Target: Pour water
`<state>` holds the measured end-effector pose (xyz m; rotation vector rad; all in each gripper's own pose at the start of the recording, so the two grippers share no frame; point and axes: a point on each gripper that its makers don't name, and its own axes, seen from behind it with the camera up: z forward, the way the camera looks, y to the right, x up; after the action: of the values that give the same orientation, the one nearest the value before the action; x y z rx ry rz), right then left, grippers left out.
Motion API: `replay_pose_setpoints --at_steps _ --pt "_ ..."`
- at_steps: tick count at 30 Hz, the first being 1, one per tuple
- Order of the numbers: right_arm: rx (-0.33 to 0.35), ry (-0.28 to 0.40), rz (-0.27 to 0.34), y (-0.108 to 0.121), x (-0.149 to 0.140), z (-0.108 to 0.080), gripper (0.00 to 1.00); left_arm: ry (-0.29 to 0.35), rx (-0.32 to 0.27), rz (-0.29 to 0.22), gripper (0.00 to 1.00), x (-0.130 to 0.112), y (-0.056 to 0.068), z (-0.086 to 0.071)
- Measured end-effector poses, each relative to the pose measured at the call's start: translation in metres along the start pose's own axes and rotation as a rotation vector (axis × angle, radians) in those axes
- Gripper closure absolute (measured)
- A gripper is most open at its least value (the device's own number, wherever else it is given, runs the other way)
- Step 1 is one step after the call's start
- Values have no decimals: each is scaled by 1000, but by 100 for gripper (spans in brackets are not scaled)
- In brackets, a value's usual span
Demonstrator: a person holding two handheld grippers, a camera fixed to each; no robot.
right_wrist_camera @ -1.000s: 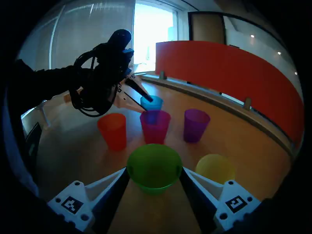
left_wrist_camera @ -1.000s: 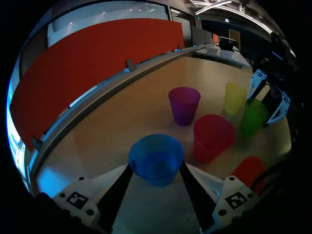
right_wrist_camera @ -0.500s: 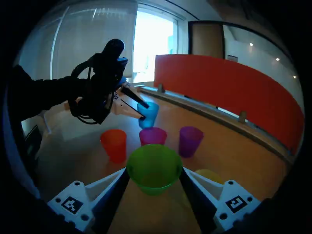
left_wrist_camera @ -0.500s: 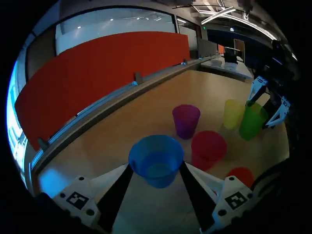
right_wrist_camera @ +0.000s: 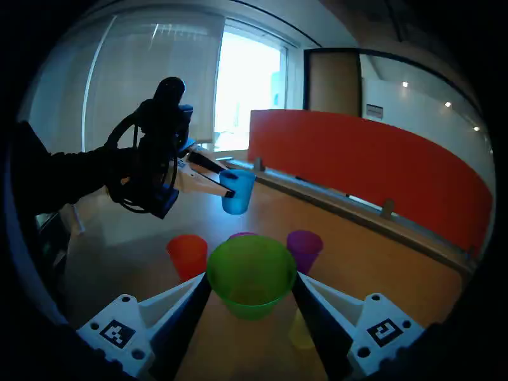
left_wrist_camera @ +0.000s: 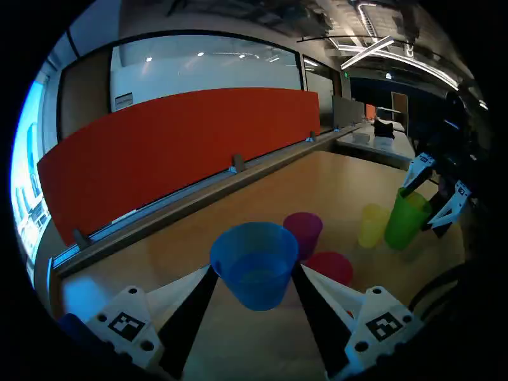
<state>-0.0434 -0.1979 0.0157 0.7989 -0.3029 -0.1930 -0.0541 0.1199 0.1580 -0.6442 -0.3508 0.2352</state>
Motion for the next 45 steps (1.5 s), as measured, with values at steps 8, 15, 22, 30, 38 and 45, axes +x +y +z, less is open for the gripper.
replay_pose_setpoints --at_steps 8,15,22,30,38,45 --pt "-8 39 -2 -3 17 -5 9 93 17 -40 16 23 0 -14" --pt "-7 72 4 -6 29 -8 9 158 20 -60 16 38 4 -21" --pt "-6 103 4 -9 38 -11 9 199 25 -78 16 47 6 -27" --pt "-1 132 -9 -14 48 -13 9 213 24 -66 16 55 12 -35" --pt "-5 151 -17 -16 51 -12 9 224 19 -44 16 60 20 -40" --pt "-14 164 -13 -14 55 -11 8 225 17 -46 16 59 20 -40"
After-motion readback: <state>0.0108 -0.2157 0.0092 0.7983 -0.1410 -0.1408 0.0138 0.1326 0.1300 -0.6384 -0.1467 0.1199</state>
